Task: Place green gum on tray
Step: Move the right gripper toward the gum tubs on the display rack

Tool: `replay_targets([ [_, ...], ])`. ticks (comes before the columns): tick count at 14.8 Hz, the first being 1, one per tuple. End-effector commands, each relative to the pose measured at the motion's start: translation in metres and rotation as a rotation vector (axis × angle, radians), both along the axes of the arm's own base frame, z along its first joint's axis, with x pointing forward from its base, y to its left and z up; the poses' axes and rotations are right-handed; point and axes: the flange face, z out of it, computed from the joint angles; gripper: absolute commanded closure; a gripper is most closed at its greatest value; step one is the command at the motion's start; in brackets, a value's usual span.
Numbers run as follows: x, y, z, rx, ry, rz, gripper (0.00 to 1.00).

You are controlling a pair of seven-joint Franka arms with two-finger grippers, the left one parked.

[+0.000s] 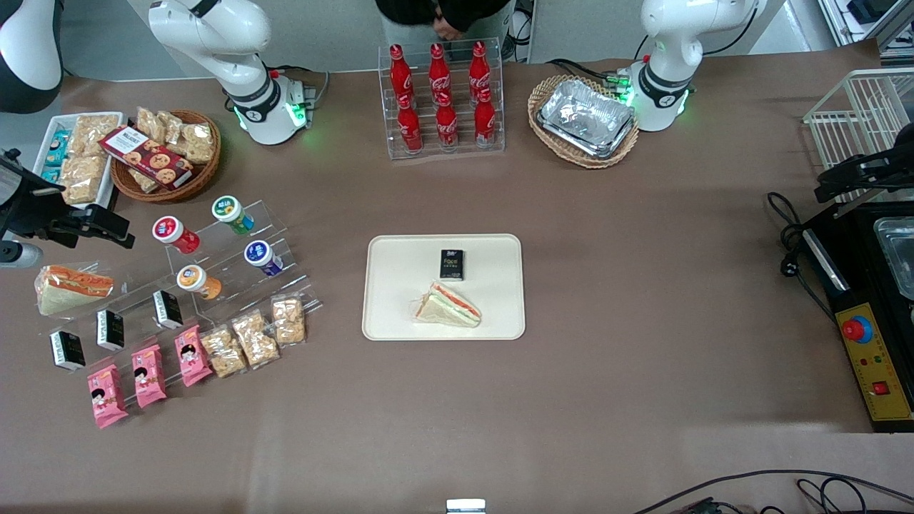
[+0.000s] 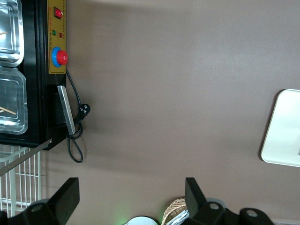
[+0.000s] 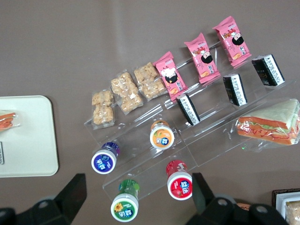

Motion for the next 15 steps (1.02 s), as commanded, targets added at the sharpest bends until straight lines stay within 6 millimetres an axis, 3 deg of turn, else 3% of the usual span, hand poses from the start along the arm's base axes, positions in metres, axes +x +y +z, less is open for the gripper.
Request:
replay_targets([
  [1, 0.004, 0.001, 0.002, -0.007, -0.015, 0.005, 0.00],
  [7, 0.003, 0.008, -0.005, 0.002, -0.005, 0.007, 0.00],
  [9, -0.006, 0.021, -0.002, 0.000, -0.005, 0.026, 0.00],
  [11, -0.036, 0.030, -0.003, -0.008, -0.019, 0.024, 0.00],
  [14, -0.101, 0.055, 0.001, -0.023, -0.050, 0.061, 0.00],
  [15, -0.120, 0.057, -0.007, -0.026, -0.072, 0.064, 0.00],
])
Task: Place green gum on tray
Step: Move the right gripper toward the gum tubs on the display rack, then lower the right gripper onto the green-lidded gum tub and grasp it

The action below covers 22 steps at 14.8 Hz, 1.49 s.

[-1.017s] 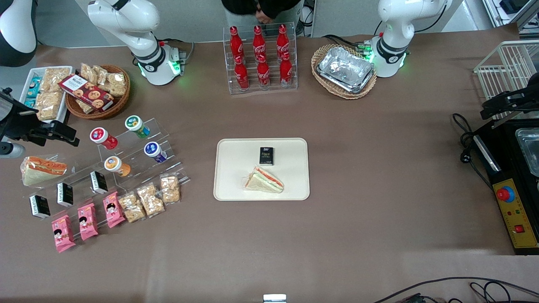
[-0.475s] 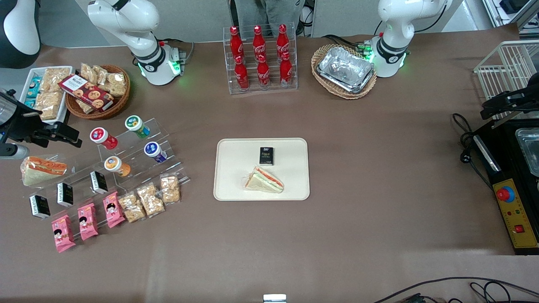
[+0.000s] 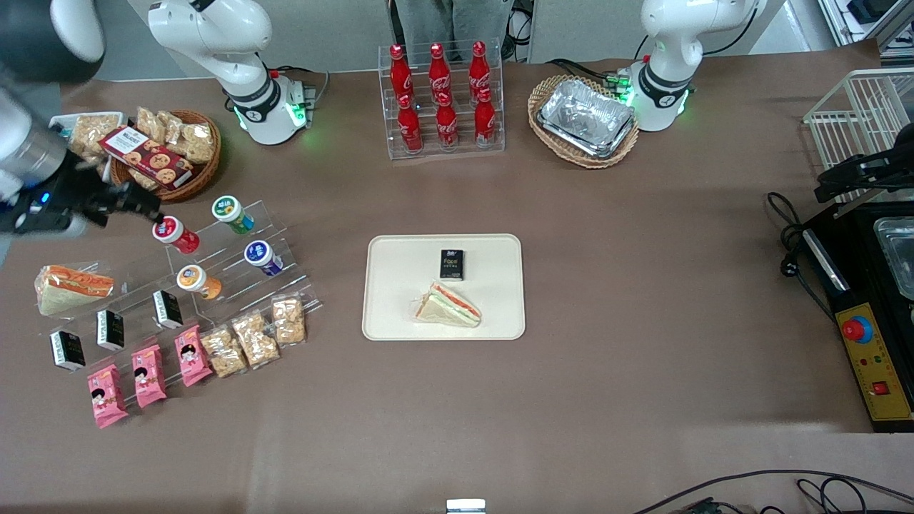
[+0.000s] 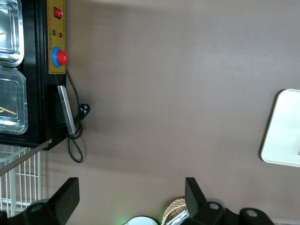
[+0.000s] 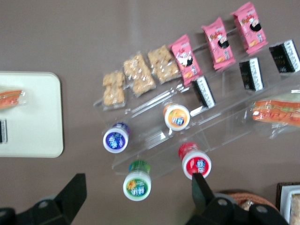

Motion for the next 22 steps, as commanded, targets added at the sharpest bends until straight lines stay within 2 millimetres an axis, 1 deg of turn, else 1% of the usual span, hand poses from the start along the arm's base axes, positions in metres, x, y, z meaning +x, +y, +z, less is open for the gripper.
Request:
replay_targets([
  [1, -0.089, 0.014, -0.012, -0.008, -0.096, 0.000, 0.00],
  [2, -0.103, 0.013, -0.018, 0.016, -0.108, -0.009, 0.00],
  [3, -0.110, 0.013, -0.020, 0.032, -0.114, -0.015, 0.00],
  [6, -0.123, 0.013, -0.028, 0.030, -0.104, -0.015, 0.00],
  [8, -0.126, 0.013, -0.030, 0.029, -0.097, -0.016, 0.00],
  [10, -0.124, 0.013, -0.032, 0.031, -0.097, -0.018, 0.00],
  [11, -0.121, 0.013, -0.037, 0.040, -0.086, -0.020, 0.00],
  [13, -0.120, 0.016, -0.057, 0.107, -0.037, -0.043, 0.00],
  [16, -0.118, 0.019, -0.083, 0.113, -0.023, -0.047, 0.00],
  [18, -0.117, 0.018, -0.111, 0.105, -0.041, -0.052, 0.00],
  [19, -0.119, 0.022, -0.125, 0.098, -0.053, -0.046, 0.00],
  [20, -0.121, 0.030, -0.138, 0.090, -0.057, -0.026, 0.00],
  [22, -0.122, 0.029, -0.164, 0.082, -0.057, -0.030, 0.00],
])
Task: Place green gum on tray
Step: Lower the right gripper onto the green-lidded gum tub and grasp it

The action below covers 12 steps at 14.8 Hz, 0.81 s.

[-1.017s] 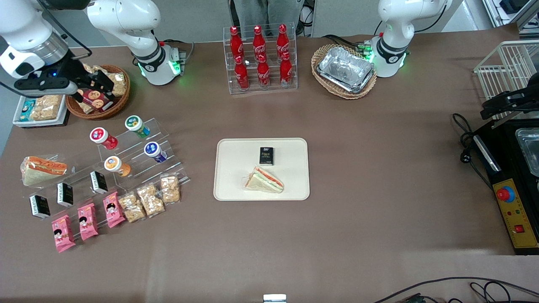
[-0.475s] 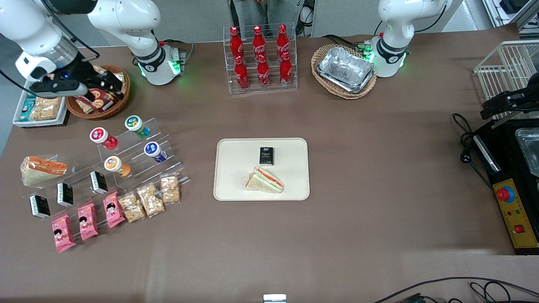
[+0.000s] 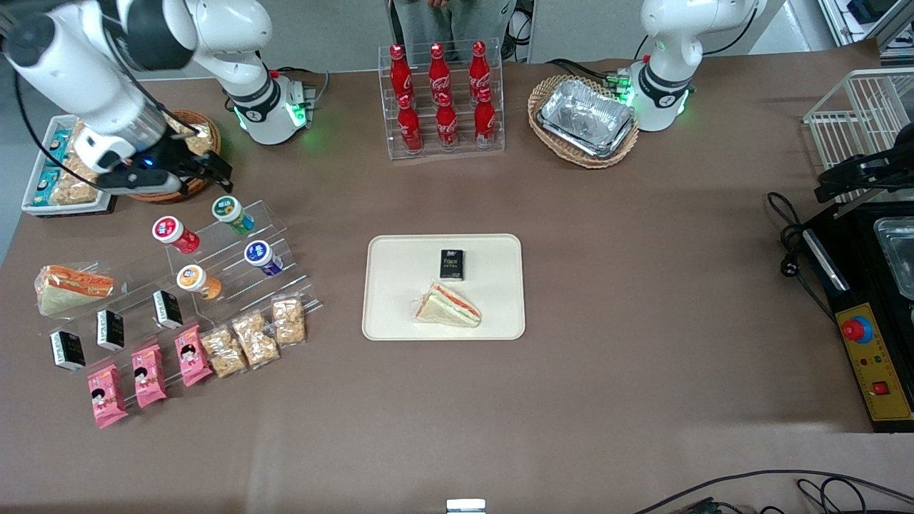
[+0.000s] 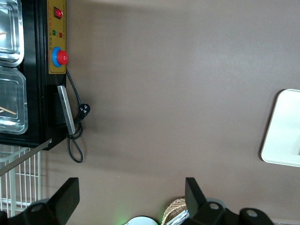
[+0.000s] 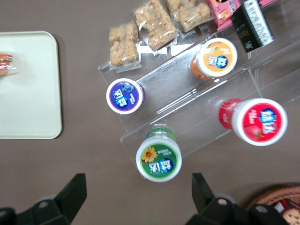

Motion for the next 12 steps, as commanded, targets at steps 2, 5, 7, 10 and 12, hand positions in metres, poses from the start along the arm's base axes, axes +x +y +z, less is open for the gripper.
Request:
replay_targets([
  [2, -0.002, 0.004, -0.055, 0.001, -0.009, 0.000, 0.00],
  [5, 0.001, 0.000, -0.081, -0.021, 0.002, 0.014, 0.00],
  [7, 0.002, -0.001, -0.085, -0.033, 0.007, 0.021, 0.00],
  [10, 0.004, -0.001, -0.091, -0.034, 0.013, 0.023, 0.01],
  [12, 0.004, -0.002, -0.092, -0.034, 0.018, 0.022, 0.03],
])
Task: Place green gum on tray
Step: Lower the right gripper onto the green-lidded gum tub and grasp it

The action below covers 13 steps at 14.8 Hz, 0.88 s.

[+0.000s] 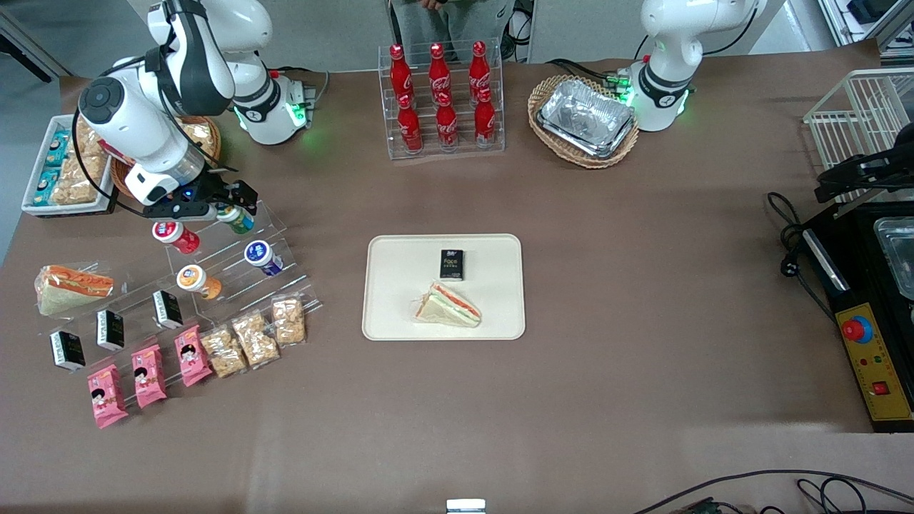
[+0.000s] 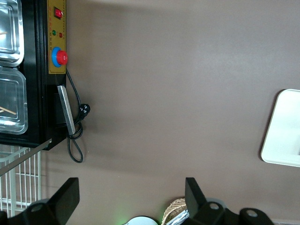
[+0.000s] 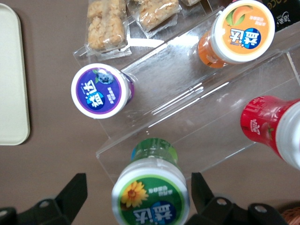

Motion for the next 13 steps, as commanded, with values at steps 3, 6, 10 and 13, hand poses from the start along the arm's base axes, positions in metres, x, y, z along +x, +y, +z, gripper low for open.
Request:
replay_targets([
  [3, 0.000, -0.004, -0.001, -0.023, -0.001, 0.030, 0.15],
  [6, -0.001, -0.005, -0.001, -0.028, 0.006, 0.033, 0.37],
  [10, 0.002, -0.005, 0.004, -0.027, -0.001, 0.032, 0.62],
  [13, 0.019, -0.005, 0.046, -0.020, -0.010, 0.048, 0.64],
])
